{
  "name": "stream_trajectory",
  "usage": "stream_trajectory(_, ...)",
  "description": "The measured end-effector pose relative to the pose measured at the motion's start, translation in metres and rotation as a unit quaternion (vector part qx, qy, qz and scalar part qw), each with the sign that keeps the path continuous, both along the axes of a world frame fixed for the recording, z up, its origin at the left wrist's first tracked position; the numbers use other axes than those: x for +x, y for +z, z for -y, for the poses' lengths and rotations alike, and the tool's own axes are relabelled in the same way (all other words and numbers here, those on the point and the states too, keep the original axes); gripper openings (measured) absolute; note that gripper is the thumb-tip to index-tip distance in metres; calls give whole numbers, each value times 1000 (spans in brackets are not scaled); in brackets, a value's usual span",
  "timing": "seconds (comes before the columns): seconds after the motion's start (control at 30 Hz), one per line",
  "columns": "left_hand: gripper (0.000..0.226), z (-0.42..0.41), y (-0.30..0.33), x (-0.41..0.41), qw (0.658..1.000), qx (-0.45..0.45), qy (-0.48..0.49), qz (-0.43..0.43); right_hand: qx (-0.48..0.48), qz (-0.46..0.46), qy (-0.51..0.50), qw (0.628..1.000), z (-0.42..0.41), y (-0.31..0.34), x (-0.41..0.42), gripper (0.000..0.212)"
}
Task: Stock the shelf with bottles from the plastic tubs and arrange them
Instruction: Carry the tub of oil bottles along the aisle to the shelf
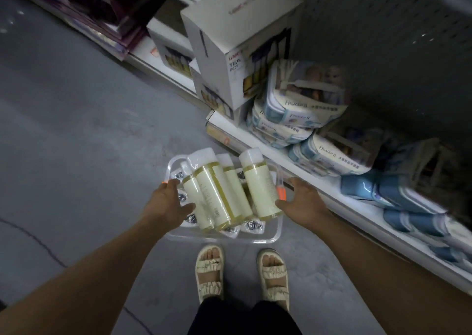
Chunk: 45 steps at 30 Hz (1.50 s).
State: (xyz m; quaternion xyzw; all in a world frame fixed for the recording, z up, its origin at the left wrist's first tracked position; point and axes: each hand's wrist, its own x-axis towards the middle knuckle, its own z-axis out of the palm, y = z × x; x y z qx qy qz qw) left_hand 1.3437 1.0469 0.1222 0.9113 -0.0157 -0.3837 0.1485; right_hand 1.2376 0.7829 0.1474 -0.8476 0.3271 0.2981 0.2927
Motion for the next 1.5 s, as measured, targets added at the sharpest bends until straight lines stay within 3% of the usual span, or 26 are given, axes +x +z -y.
stream_trajectory(0.37, 74, 59, 157, -18, 978, -5, -210, 19, -35, 12, -33, 999, 0, 174, -40, 75)
stream_trajectory(0.77, 69, 178, 294, -89, 908, -44, -406, 91, -96, 41, -133, 986, 42, 302, -166, 74)
stream_trajectory(0.9, 70, 225, 333, -139, 878, -56, -461, 115, -117, 54, -189, 973, 66, 334, -228, 67)
stream_trajectory(1.3, 66, 351, 414, -374, 796, -96, -582, 138, -147, 71, -313, 936, 138, 407, -467, 80)
stream_trajectory(1.5, 69, 399, 439, -473, 732, -101, -656, 155, -158, 67, -393, 903, 157, 423, -577, 79)
